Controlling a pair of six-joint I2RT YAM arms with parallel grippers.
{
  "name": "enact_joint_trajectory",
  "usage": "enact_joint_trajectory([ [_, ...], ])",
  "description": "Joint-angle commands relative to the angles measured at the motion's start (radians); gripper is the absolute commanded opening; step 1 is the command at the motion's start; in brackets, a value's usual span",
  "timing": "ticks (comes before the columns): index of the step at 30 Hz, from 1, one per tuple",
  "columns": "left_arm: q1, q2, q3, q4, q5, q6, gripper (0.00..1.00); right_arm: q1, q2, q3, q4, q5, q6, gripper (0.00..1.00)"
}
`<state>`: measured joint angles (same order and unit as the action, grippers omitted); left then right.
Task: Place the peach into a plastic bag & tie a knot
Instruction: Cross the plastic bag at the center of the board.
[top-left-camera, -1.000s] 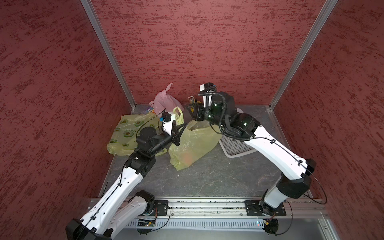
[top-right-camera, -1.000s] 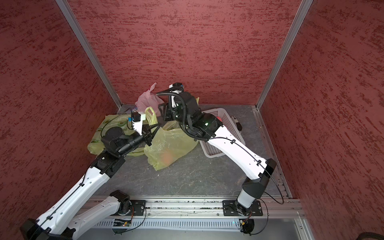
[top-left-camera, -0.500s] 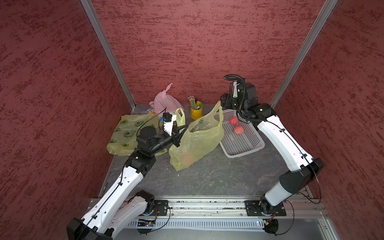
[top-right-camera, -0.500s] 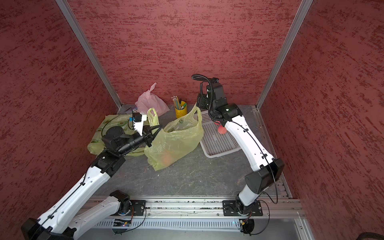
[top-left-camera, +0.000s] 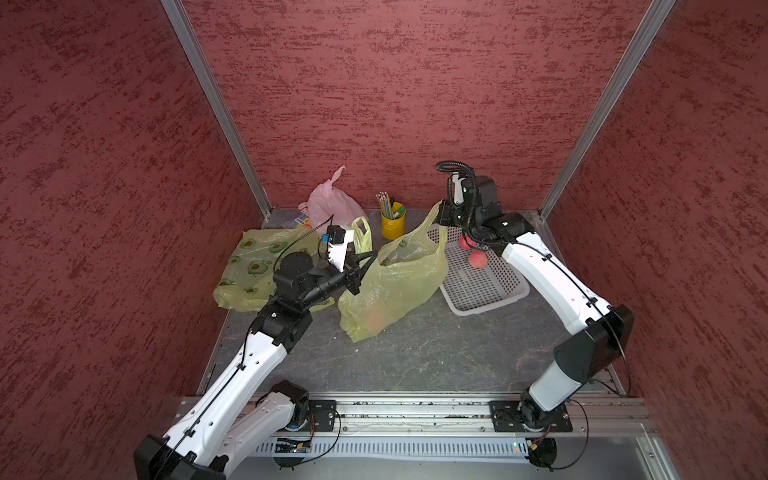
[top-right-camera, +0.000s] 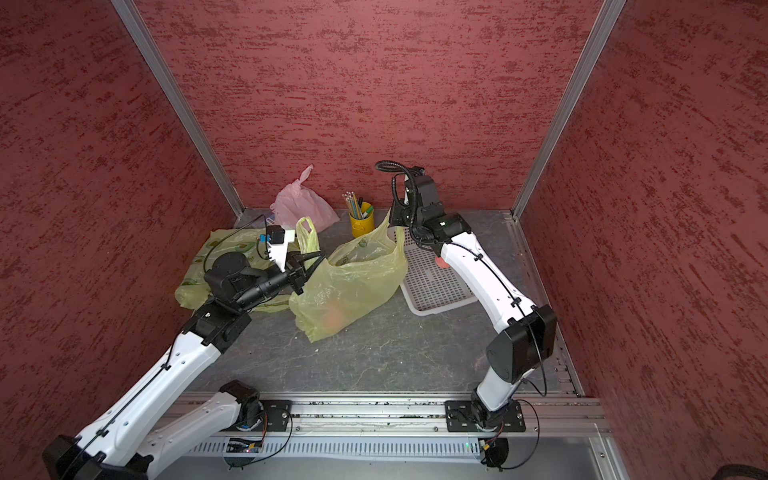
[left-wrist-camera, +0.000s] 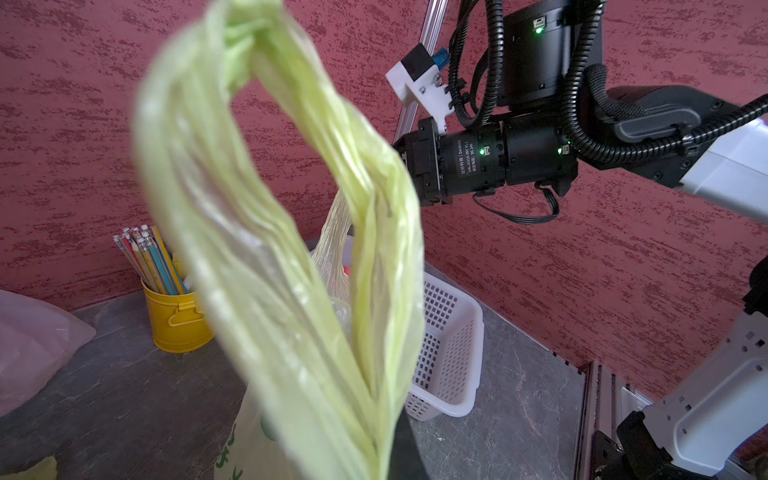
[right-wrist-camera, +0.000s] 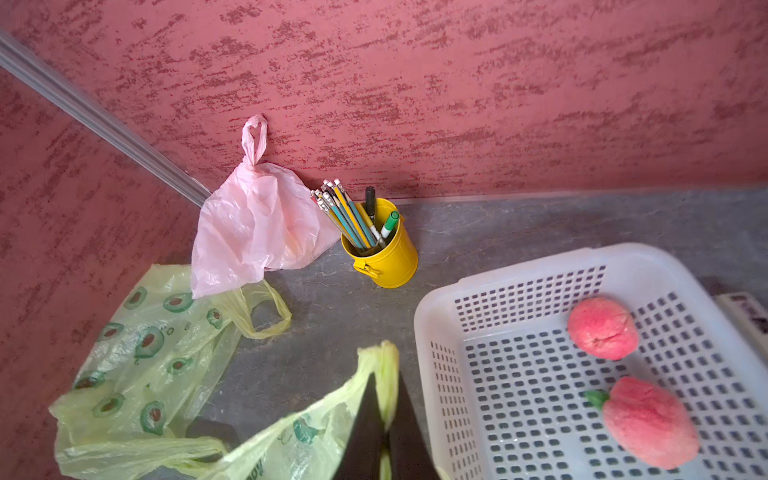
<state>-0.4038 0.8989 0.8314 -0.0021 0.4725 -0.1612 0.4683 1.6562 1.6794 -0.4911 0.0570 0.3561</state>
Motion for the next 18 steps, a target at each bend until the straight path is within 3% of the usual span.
enact_joint_trajectory([
  [1,0.023,0.022,0.026,-0.042,0.052,-0.025,0.00,-0.002,-0.106,-0.110,0.270,-0.034,-0.114,0.00],
  [5,0.075,0.080,0.057,-0.072,0.158,-0.076,0.00,-0.001,-0.265,-0.310,0.581,-0.259,-0.197,0.00],
  [8,0.105,0.121,0.071,-0.078,0.235,-0.108,0.00,-0.001,-0.337,-0.401,0.734,-0.408,-0.175,0.00],
  [14,0.125,0.162,0.102,-0.093,0.274,-0.120,0.00,0.004,-0.299,-0.365,0.853,-0.837,0.001,0.00],
  [18,0.173,0.175,0.128,-0.091,0.293,-0.151,0.00,0.030,-0.277,-0.331,0.829,-0.984,0.039,0.00],
])
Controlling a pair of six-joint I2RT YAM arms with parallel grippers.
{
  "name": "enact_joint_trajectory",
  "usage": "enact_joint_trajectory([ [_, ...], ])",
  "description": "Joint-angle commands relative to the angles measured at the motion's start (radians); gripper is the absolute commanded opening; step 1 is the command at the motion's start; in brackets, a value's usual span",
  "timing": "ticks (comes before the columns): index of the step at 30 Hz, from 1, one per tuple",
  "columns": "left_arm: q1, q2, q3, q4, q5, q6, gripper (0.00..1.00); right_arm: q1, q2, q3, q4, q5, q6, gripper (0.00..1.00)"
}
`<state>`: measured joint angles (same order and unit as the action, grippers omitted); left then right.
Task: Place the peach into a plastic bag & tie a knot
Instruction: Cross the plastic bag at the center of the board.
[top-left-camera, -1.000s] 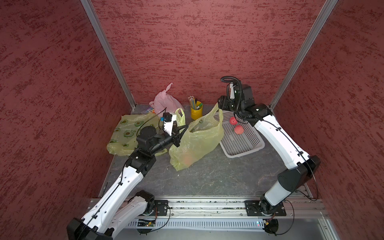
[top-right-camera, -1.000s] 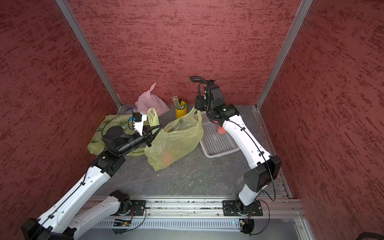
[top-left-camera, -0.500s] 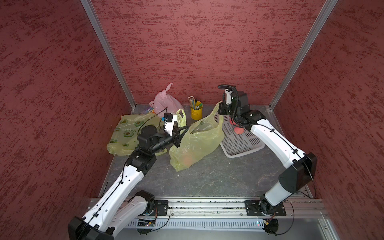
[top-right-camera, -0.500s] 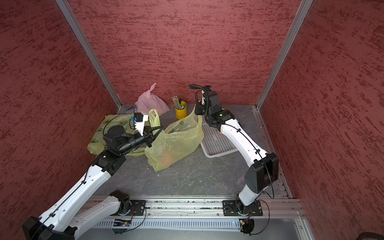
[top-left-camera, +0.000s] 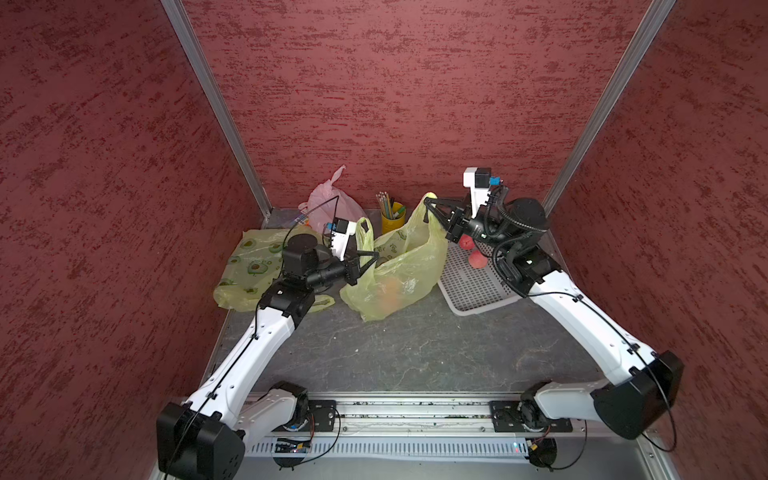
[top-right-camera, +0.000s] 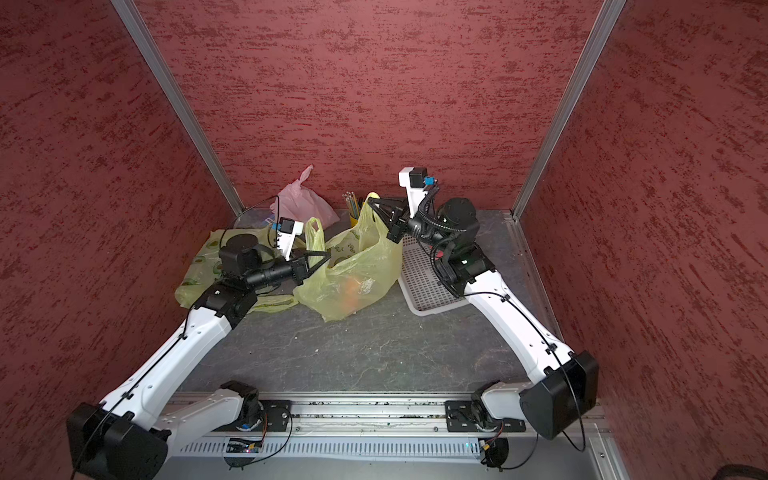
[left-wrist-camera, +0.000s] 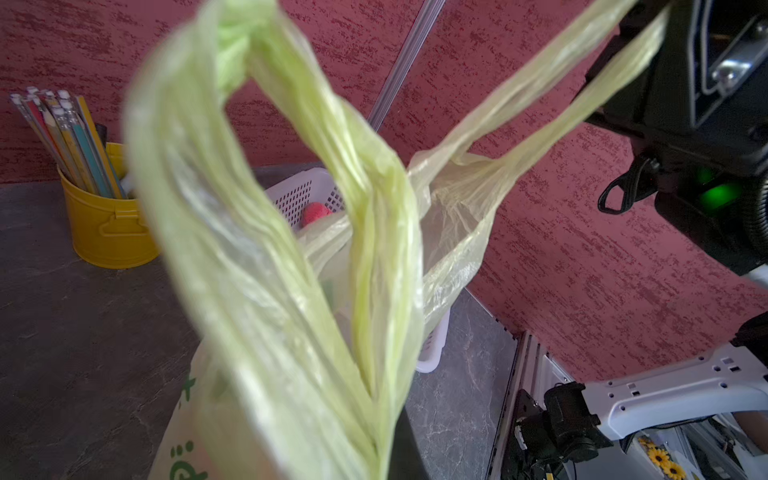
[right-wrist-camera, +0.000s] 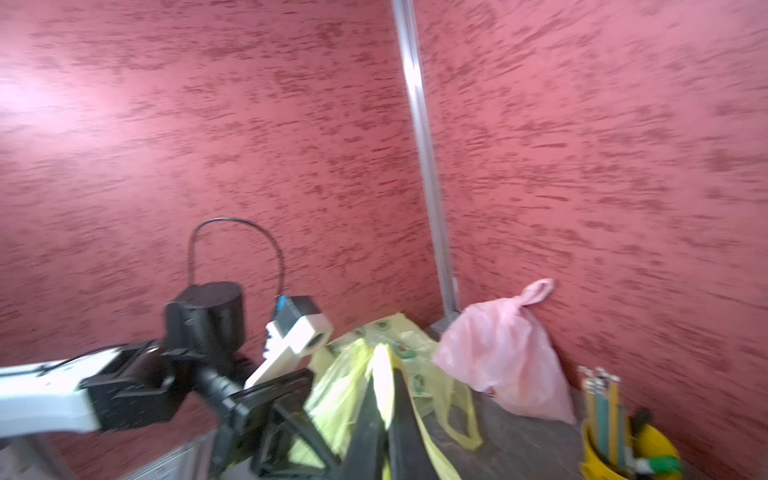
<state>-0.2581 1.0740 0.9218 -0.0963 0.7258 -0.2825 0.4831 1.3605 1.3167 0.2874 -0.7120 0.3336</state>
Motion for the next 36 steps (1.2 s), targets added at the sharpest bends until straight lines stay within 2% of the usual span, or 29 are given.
enact_joint_trajectory([
  [1,0.039,0.002,0.044,0.008,0.041,-0.039,0.00,0.023,0.026,0.045,0.014,-0.240,0.048,0.00],
  [4,0.060,0.012,0.063,0.018,0.046,-0.058,0.00,0.059,0.047,0.092,-0.159,-0.266,-0.036,0.00],
  [8,0.050,0.058,0.102,0.027,0.118,-0.052,0.00,0.107,0.086,0.114,-0.227,-0.278,-0.057,0.01],
  [11,-0.002,0.090,0.135,-0.003,0.158,-0.005,0.00,0.131,0.134,0.129,-0.227,-0.253,-0.044,0.01],
  [16,-0.083,0.127,0.187,-0.119,0.146,0.085,0.01,0.149,0.194,0.167,-0.275,-0.210,-0.046,0.01],
  [18,-0.092,0.130,0.186,-0.140,0.134,0.103,0.08,0.149,0.204,0.175,-0.314,-0.186,-0.057,0.01],
  [21,-0.100,0.129,0.178,-0.153,0.125,0.125,0.23,0.151,0.211,0.166,-0.362,-0.166,-0.066,0.01],
  [27,-0.158,0.145,0.205,-0.265,0.066,0.231,0.41,0.150,0.195,0.139,-0.419,-0.179,-0.086,0.01],
  [31,-0.186,0.142,0.202,-0.288,0.075,0.258,0.49,0.150,0.195,0.138,-0.445,-0.201,-0.102,0.02],
  [36,-0.183,0.127,0.199,-0.304,0.106,0.267,0.51,0.145,0.204,0.140,-0.472,-0.216,-0.144,0.00],
])
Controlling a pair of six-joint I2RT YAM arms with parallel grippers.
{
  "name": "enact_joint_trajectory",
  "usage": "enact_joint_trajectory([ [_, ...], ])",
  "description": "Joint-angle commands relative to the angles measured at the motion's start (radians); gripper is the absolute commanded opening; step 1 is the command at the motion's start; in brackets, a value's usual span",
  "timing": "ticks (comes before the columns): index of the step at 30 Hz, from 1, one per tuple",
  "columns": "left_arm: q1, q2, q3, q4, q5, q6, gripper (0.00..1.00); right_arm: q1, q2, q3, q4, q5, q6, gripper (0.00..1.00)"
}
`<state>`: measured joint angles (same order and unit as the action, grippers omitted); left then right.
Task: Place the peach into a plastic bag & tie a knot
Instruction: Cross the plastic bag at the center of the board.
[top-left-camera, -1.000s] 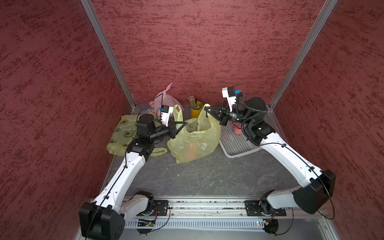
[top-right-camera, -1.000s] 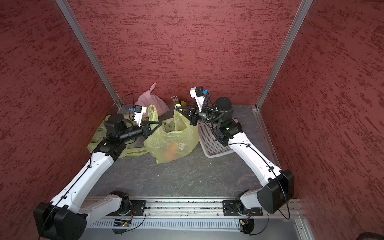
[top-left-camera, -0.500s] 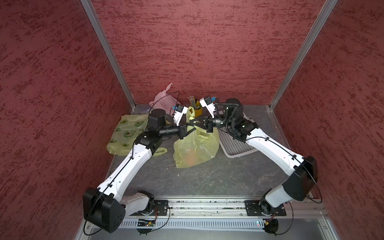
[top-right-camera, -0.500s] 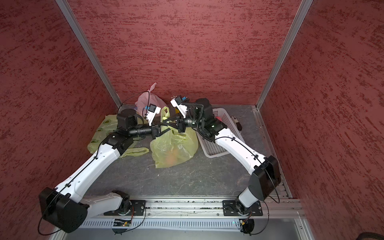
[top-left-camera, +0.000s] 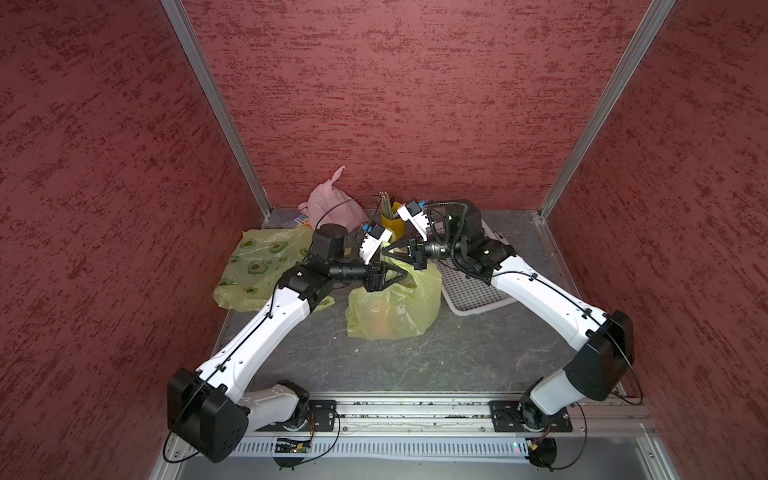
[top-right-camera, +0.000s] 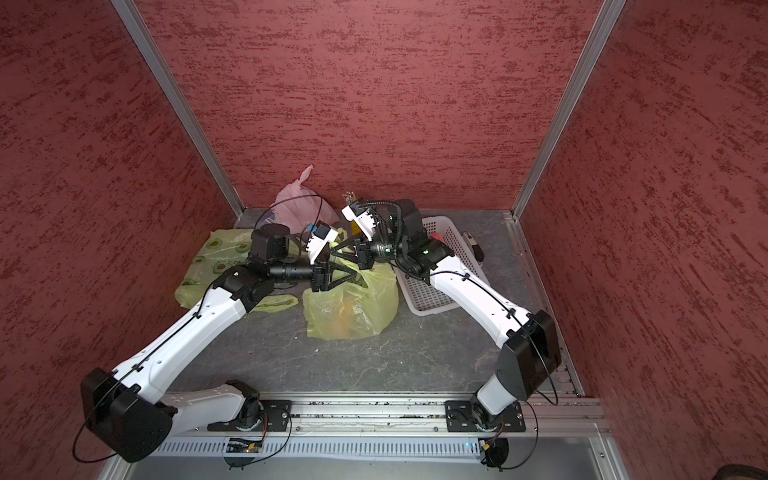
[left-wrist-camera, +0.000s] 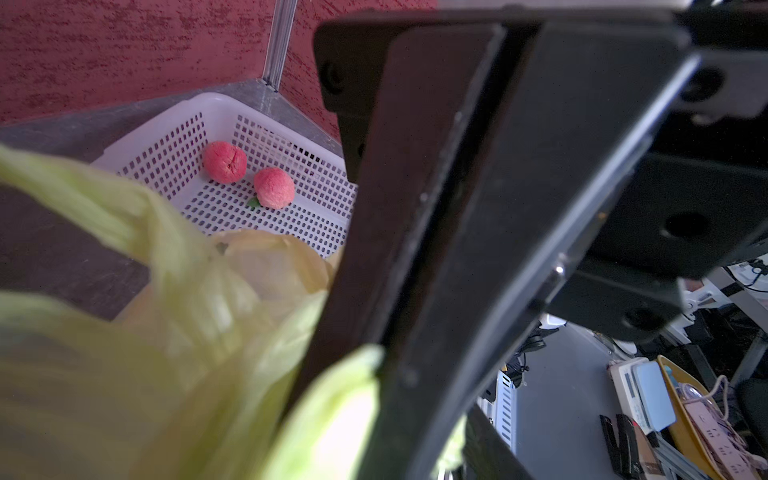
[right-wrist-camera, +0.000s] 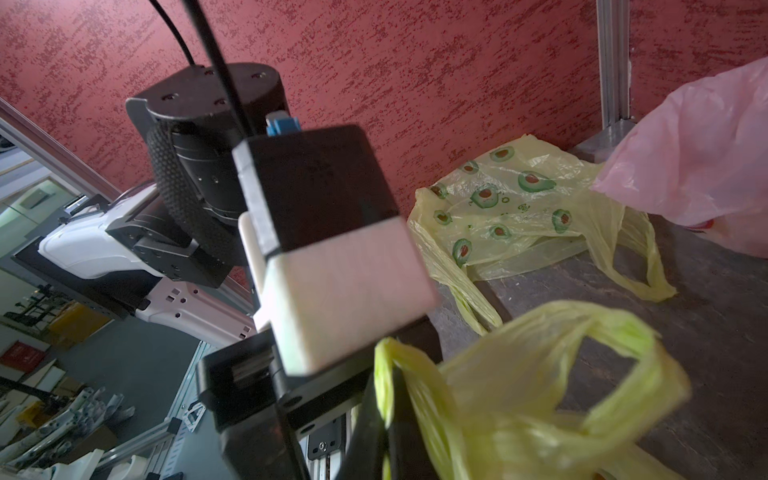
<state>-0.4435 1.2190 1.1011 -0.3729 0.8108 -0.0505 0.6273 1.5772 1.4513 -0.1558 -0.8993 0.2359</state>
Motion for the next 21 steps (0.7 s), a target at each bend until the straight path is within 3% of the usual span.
enact_joint_trajectory([
  [1,0.008,-0.019,0.019,-0.028,0.038,0.036,0.52,0.000,-0.013,0.005,-0.029,-0.029,-0.052,0.00],
  [7,0.049,-0.030,0.018,0.003,0.097,0.005,0.53,0.001,-0.027,-0.004,0.012,-0.045,-0.043,0.00],
  [15,0.042,-0.047,-0.012,0.126,0.031,-0.024,0.54,0.003,-0.033,-0.085,0.287,-0.164,0.223,0.00],
  [21,0.034,-0.058,-0.022,0.189,0.047,-0.041,0.54,0.005,-0.031,-0.091,0.329,-0.185,0.289,0.00],
])
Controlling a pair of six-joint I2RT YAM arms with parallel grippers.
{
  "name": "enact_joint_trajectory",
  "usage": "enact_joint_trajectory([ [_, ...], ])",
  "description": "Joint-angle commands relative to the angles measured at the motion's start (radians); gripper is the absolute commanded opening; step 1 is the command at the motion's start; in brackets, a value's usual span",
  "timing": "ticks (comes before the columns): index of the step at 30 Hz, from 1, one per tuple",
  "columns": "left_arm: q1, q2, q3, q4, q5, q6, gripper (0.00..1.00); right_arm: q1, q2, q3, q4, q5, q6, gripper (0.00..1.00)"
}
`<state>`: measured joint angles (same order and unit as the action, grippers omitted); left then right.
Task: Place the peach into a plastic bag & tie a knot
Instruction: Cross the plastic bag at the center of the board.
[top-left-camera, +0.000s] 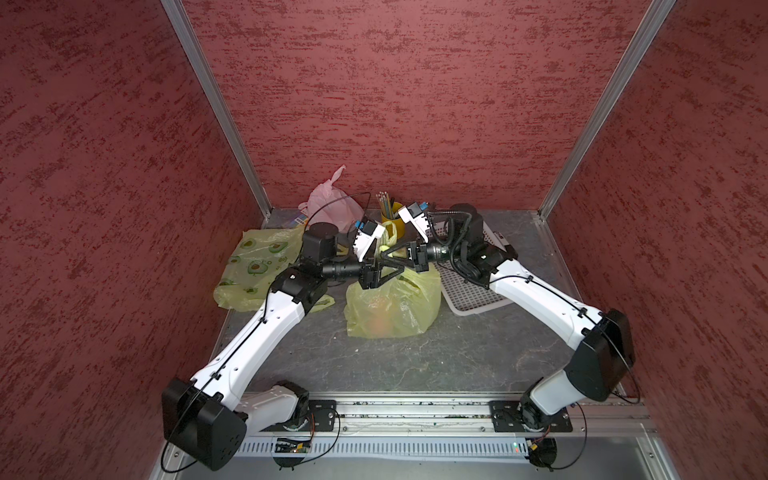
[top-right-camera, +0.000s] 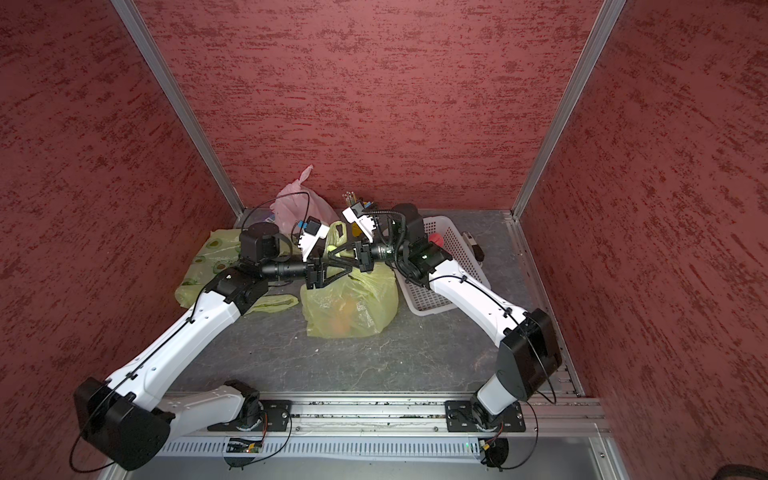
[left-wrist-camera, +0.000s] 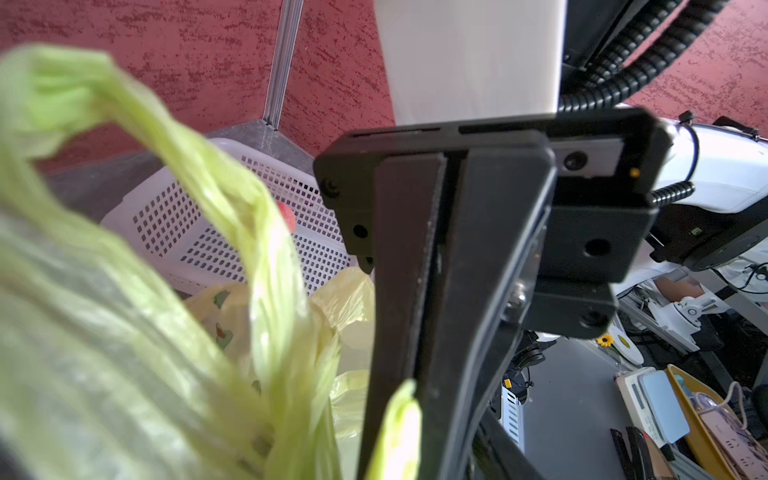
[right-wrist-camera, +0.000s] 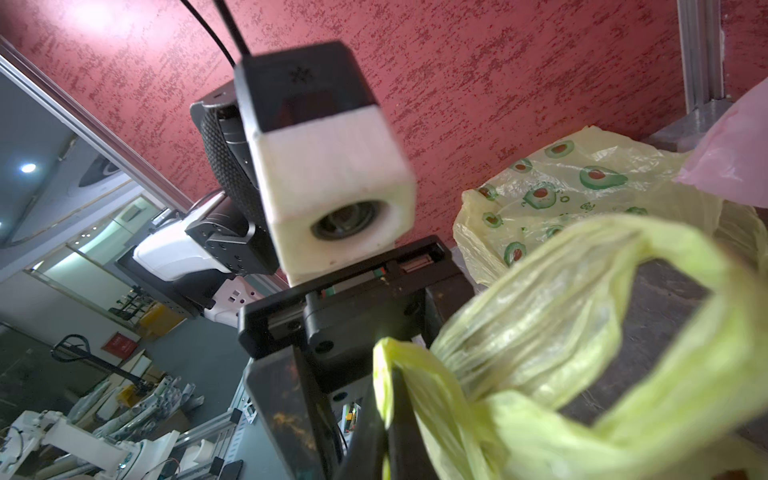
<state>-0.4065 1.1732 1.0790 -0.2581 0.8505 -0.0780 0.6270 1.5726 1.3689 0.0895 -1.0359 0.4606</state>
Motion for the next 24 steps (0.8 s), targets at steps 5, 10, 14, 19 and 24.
enact_joint_trajectory([
  [5,-0.014,-0.016,-0.012,0.100,0.044,-0.031,0.51,0.005,-0.022,-0.021,0.120,-0.039,0.093,0.00],
  [10,-0.015,-0.034,-0.034,0.146,0.070,-0.065,0.44,0.005,-0.009,-0.040,0.168,-0.036,0.122,0.00],
  [14,-0.018,-0.043,-0.053,0.174,0.071,-0.077,0.35,0.005,-0.005,-0.053,0.216,-0.047,0.162,0.00],
  [19,-0.030,-0.057,-0.064,0.192,0.041,-0.074,0.21,0.005,-0.005,-0.056,0.220,-0.055,0.172,0.00],
  [24,-0.041,-0.062,-0.059,0.176,0.016,-0.049,0.10,0.005,0.003,-0.048,0.209,-0.068,0.177,0.00],
])
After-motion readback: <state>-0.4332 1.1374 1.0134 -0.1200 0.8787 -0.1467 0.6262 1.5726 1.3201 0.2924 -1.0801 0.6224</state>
